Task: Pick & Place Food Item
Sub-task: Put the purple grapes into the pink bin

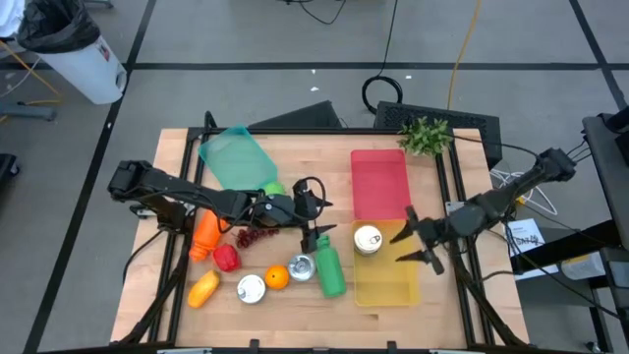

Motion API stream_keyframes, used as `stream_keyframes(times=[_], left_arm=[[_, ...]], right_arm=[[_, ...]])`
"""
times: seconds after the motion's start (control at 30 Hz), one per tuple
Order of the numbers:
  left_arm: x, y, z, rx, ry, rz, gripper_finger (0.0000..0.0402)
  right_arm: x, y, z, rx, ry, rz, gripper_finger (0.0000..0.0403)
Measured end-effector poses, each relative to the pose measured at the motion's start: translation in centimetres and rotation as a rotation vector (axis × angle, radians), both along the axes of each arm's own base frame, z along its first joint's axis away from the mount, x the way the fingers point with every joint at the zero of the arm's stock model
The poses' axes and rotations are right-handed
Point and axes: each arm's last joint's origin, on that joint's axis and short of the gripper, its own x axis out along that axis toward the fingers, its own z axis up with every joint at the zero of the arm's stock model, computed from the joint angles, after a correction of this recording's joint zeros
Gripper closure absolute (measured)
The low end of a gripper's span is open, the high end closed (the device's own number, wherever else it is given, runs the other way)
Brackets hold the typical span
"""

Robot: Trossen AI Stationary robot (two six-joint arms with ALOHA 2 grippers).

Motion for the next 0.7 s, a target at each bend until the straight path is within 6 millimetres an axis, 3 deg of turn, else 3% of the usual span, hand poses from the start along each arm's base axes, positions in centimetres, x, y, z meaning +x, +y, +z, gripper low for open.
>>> stream_keyframes(times=[0.17, 0.4, 0.53, 0.7], left_arm=[[-0.4, -0.2, 0.1, 0.009, 0.037, -0.162, 0.0114], [-1.1, 0.3, -1.2, -0.011, 0.143, -0.037, 0.0103], [-3.5, 0.6, -0.2, -0.016, 0.017, 0.034, 0.0107], [-8.0, 1.4, -2.1, -0.051, -0.136, 0.035, 0.0116]], right_arm=[[-1.1, -1.1, 1.0, -0.081, -0.106, -0.112, 0.0191], [-1.9, -1.8, 0.6, -0.144, -0.074, -0.189, 0.0201], [-2.1, -2.0, 0.1, -0.145, -0.021, -0.209, 0.0208], [-2.1, -2.0, -0.1, -0.153, -0.005, -0.205, 0.0217]])
